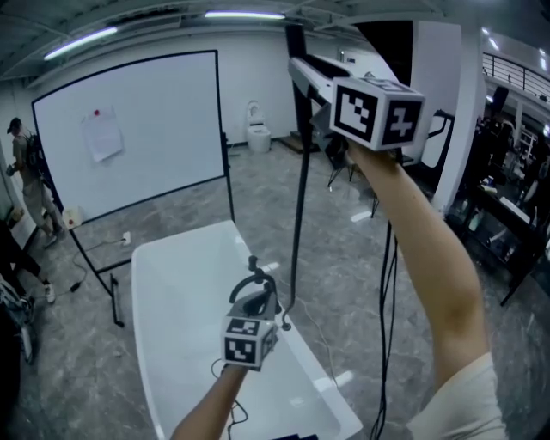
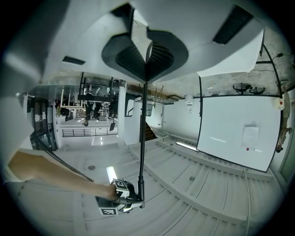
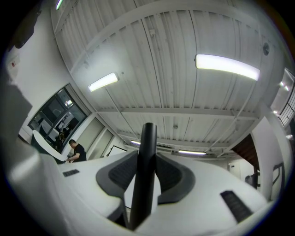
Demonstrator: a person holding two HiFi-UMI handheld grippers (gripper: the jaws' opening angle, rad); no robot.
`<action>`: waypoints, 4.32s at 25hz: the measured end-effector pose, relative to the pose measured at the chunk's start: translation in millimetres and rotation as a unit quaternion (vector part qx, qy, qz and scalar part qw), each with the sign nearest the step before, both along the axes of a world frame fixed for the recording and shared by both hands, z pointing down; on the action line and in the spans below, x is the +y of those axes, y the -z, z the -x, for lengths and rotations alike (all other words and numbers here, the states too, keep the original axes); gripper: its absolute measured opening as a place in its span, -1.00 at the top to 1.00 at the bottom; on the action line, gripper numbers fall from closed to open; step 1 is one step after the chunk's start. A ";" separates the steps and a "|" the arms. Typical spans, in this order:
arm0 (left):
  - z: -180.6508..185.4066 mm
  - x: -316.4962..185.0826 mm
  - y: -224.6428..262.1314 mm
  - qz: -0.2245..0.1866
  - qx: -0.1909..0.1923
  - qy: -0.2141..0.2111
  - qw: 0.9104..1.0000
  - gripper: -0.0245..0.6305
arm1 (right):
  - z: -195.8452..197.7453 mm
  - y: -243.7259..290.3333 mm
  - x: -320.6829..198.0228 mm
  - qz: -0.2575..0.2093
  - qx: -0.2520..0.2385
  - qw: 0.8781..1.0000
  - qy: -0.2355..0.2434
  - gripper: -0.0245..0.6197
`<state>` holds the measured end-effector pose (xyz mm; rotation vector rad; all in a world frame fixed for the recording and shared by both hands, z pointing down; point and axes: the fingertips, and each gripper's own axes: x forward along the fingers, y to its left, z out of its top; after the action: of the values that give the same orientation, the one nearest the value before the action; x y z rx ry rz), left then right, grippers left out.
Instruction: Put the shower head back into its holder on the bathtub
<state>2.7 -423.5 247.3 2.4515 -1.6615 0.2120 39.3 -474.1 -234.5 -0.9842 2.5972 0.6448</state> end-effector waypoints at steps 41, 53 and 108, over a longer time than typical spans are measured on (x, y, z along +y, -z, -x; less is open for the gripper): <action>-27.3 0.3 -100.8 0.049 0.009 0.024 0.998 0.88 | -29.4 -310.9 -64.6 0.166 0.062 0.984 -0.013 0.52; -33.2 -13.3 -125.7 0.069 0.010 0.031 0.997 0.88 | -31.4 -380.0 -72.8 0.206 0.073 0.976 -0.009 0.52; -29.1 -45.5 -282.1 0.179 -0.037 0.018 0.983 0.88 | -31.2 -657.1 -113.6 0.293 0.128 0.947 -0.011 0.54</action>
<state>31.8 -469.1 529.5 2.1675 -1.5358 0.5510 70.5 -587.7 422.5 -1.1495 3.0973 -0.0215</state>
